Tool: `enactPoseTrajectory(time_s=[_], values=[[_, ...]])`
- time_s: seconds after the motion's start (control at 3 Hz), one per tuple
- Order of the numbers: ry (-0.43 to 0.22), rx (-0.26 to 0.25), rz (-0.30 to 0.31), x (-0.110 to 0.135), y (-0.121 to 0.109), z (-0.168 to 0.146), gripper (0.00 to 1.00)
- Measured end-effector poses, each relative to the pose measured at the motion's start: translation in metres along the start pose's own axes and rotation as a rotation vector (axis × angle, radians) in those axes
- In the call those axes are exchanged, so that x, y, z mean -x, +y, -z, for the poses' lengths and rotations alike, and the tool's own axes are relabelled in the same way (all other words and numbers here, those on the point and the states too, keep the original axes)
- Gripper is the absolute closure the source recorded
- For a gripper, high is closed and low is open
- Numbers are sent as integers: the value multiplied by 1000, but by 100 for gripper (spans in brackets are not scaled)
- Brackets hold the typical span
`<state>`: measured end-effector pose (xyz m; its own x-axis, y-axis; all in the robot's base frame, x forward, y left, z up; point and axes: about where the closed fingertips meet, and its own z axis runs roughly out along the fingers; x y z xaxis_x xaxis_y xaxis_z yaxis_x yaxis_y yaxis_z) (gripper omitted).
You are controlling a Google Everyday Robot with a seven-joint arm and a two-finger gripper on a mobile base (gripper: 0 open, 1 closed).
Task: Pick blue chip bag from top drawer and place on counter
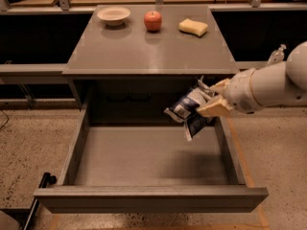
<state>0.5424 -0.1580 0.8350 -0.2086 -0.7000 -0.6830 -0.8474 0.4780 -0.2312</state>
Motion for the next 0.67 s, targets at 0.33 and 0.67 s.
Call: enactPoseTrajectory(time_s=[0.33, 0.67], values=[[-46, -73, 165, 60, -49, 21, 100], [-91, -129, 195, 92, -69, 43, 100]])
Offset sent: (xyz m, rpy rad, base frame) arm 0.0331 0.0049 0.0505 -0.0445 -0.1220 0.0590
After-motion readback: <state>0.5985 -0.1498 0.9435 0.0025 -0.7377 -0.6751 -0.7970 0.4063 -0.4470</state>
